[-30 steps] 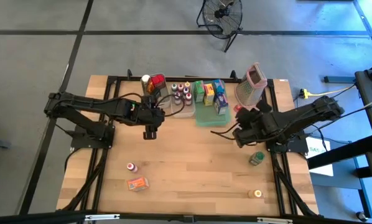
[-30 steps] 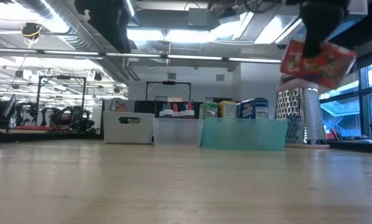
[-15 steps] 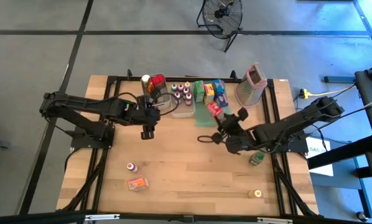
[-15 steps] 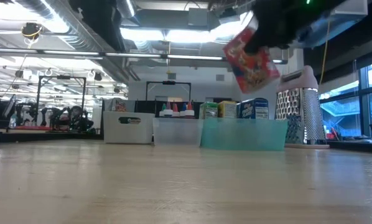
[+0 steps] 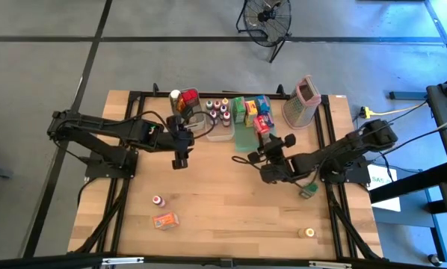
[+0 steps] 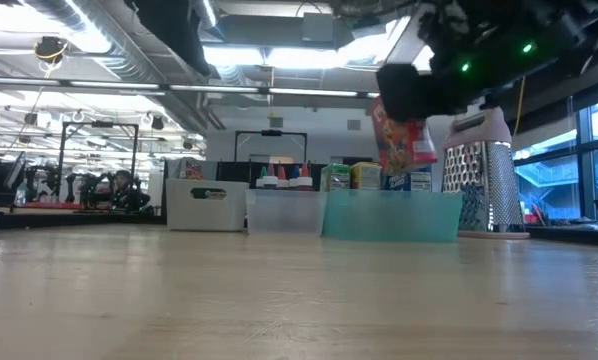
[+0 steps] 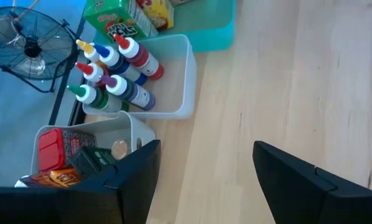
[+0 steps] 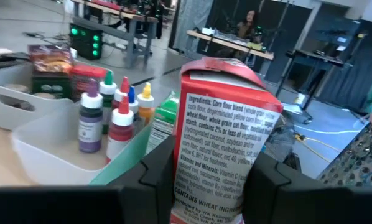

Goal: Pick & Place Kitchen Items
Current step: Put the red cereal box into the green bin

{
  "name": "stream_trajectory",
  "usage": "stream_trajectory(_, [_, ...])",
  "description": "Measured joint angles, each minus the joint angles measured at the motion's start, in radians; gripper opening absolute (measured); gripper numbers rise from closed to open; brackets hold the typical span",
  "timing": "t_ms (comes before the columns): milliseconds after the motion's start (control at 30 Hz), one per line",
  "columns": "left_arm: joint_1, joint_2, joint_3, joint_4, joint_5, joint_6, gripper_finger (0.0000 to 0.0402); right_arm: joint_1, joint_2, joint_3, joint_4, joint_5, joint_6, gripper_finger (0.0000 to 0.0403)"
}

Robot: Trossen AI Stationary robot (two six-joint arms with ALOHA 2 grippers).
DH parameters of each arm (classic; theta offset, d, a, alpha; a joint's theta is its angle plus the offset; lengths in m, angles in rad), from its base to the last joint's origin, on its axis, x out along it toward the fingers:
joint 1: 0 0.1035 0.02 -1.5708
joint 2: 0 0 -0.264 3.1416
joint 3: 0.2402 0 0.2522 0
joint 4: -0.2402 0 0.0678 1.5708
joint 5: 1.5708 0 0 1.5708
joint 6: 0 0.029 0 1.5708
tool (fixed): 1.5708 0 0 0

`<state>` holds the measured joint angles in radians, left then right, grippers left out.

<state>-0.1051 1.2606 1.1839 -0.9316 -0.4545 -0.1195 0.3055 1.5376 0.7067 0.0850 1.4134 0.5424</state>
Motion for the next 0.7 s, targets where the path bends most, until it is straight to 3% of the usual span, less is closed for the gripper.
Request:
stream_trajectory(267, [0.000,0.000,0.000,0.048,0.001,-0.002,0.0251,-0.095,0.071,-0.001,0.043,-0.001,-0.001,0.0132])
stream_trajectory(500, [0.000,0.000,0.000,0.048,0.002,-0.016,0.0251,-0.177,0.126,-0.001,0.086,-0.109,-0.001,0.0132])
stream_trajectory(700, [0.000,0.000,0.000,0.048,0.002,-0.016,0.0251,-0.194,0.138,0.000,0.132,-0.116,-0.036,0.0132])
